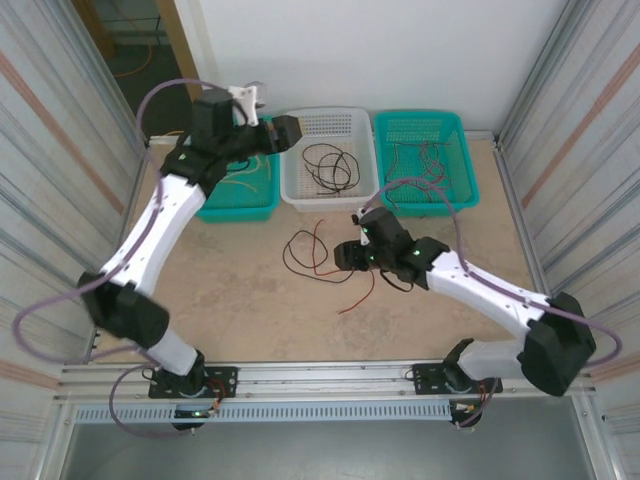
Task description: Untangle the cables
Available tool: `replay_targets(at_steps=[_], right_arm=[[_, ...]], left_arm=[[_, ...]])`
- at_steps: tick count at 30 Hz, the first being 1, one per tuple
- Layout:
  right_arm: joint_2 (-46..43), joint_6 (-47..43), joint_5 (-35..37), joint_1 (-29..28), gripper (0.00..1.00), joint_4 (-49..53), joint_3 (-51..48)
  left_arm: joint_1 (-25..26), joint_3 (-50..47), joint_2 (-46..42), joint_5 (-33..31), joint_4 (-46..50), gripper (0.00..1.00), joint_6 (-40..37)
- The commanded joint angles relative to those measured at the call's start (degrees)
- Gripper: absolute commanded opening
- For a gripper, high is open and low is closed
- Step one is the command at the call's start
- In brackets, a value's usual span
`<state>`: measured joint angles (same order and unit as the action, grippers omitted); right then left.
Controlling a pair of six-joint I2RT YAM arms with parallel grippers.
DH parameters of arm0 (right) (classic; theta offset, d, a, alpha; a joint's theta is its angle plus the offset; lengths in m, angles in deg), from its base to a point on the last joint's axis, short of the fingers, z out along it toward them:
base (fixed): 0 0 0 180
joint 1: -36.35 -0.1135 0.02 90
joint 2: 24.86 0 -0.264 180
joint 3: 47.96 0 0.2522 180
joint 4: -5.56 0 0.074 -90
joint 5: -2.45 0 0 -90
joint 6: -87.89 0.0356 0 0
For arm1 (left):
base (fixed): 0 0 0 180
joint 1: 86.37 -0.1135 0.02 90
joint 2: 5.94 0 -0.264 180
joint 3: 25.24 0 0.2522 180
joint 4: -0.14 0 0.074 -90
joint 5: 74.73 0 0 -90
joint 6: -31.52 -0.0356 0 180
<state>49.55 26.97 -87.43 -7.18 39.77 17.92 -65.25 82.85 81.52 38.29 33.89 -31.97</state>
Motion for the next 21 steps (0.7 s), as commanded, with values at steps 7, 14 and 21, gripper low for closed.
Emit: replay_targets(at_steps=[7, 14, 21], right_arm=[[11.50, -4.94, 1.60, -2.96, 0.57, -2.72, 6.17], [25.52, -7.55, 6.82, -6.93, 0.50, -1.29, 17.28], [34.78, -9.68, 5.40, -7.77, 0.50, -2.85, 25.14]], left_arm=[[-0.06, -24.11, -24.54, -0.82, 0.14, 0.55, -3.84], [-0.37, -32.71, -37.10, -4.16, 6.68, 0.28, -2.91], [-0.55, -35.28, -41.63, -5.40, 11.37, 0.04, -2.77]])
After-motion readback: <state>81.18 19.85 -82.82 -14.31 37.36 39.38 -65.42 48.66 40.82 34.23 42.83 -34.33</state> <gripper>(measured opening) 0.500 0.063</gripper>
